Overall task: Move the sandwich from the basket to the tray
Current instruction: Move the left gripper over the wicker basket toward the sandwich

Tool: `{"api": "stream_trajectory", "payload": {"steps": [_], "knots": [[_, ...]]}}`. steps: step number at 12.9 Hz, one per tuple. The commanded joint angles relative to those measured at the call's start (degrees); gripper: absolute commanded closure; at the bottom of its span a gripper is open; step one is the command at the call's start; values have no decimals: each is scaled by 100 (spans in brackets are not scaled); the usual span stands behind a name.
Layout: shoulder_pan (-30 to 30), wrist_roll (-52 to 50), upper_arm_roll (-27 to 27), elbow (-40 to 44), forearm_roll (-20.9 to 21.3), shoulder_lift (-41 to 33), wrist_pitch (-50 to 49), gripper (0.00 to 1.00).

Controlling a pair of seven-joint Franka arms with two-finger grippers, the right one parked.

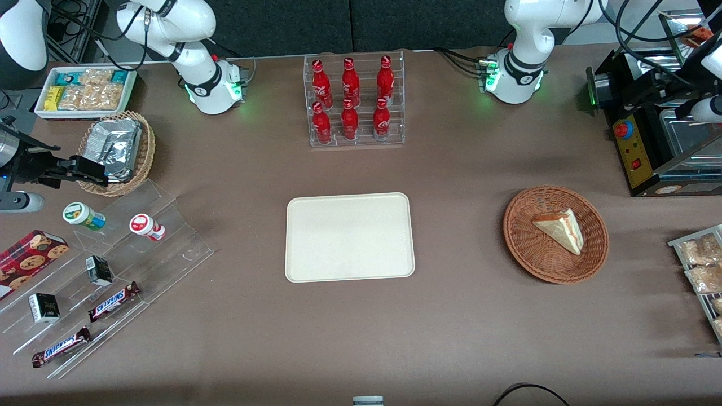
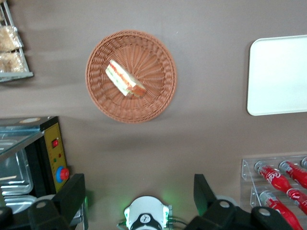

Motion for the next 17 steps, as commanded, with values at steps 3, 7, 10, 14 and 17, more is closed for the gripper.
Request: {"api": "stream_trajectory", "payload": {"steps": [3,7,10,14,17], "knots": [[-53,-137,35,32,151,-82,-194,0],[79,-1364,167,-712,274,226,725,0],[280,-2750,175,-1855,152,129,2078,0],[378,-3852,167,-3025,45,182,3618,0],[369,-4144,158,-3788,-104,375,4530,0]]}}
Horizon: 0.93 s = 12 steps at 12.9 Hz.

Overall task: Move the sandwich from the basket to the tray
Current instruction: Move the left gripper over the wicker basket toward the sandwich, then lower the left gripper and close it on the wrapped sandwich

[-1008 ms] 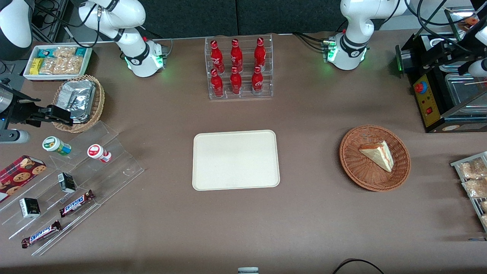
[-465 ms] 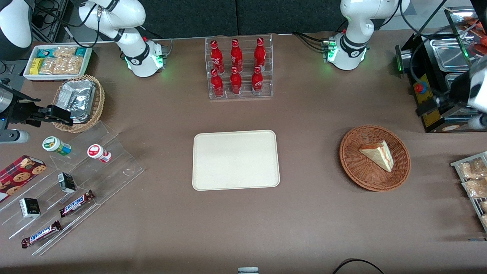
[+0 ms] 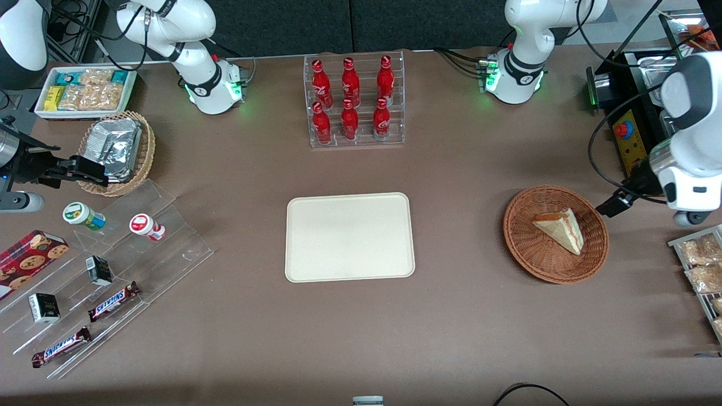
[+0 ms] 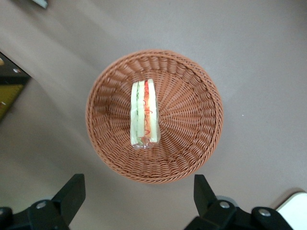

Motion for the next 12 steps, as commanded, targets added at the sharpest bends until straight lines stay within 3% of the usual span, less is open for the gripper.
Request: {"api": "stream_trajectory", "payload": {"steps": [1,3,12], "knots": [[42,-386,-37,-930,-109,-96,1069,0],[42,-474,-37,-1416,-126,-71,1765,0],[95,-958,-28,-1838,-117,834,3277,0]]}}
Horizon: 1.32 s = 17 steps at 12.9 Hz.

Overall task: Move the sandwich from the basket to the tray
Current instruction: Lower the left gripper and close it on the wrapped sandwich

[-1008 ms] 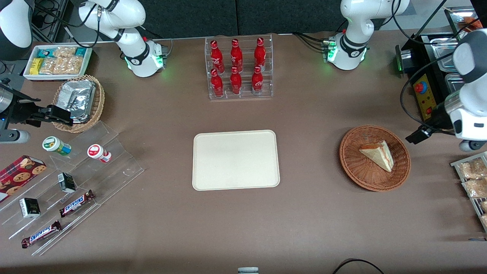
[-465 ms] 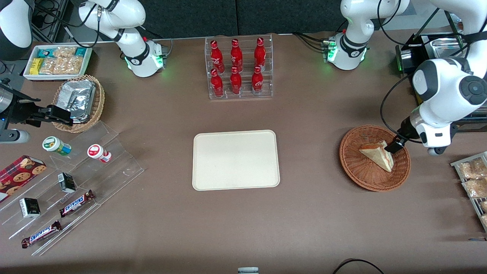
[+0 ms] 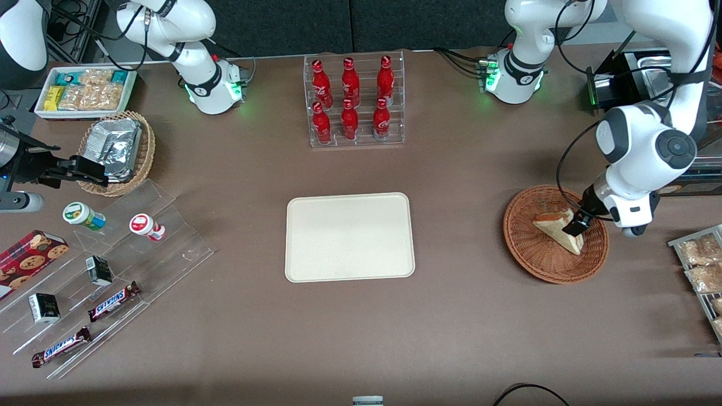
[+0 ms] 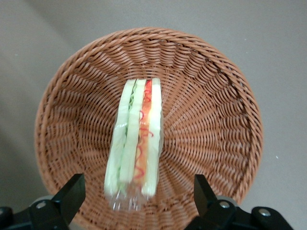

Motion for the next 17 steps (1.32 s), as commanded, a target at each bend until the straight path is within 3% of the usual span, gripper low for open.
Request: {"api": "stream_trajectory", "payload": {"steps": [1,10,12,13,15,16,17], "knots": [[67,-71,-28,-268,-53,126,537,0],[67,-176,-46,-489,-53,240,803,2],[93,-272,-46,-480,-70,275,846,25],[67,-491,-46,-471,-70,267,829,48],[-38,-668,-64,-454,-61,293,829,82],[-30,-651,-64,-454,-61,284,829,91],[-30,-625,-64,-436,-53,284,829,93]]}}
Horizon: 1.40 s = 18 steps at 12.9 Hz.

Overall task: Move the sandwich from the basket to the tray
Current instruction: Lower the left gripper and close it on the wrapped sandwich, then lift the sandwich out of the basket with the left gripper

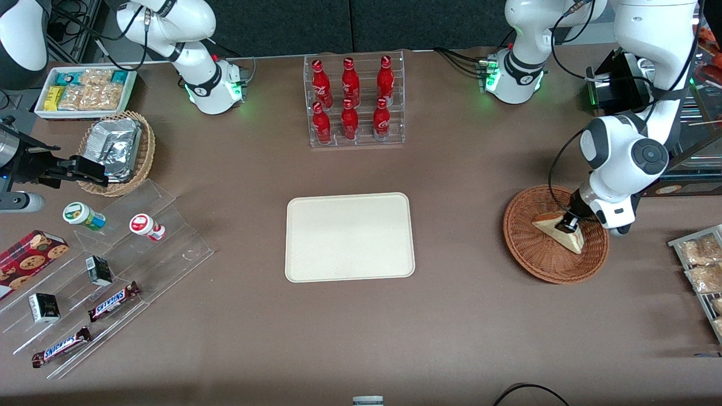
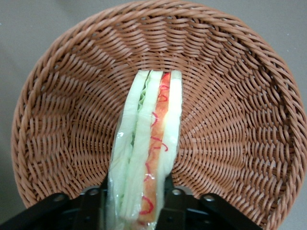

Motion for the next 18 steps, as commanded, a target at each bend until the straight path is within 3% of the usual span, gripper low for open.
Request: {"api": "stream_trajectory", "payload": {"steps": [1,3,5,6,9,11,15,18], "knots": [[-23,-76,-19,18,-48,-19,90,100],[-58,-93,-28,150,56,-89,-111,100],[-242,-84,-45,238,625,-439,-628,100],[-260,-93,-80,534,846,-633,-1301,100],[-462,-5,-535,2060,883,-758,-3691,100],[-585,-92,-940,2897,857,-696,-4590,100],[-1085,-330,-1573,3384,734,-573,-4973,100],[-1883,-348,-1715,4164,611,110,-4973,100]]}}
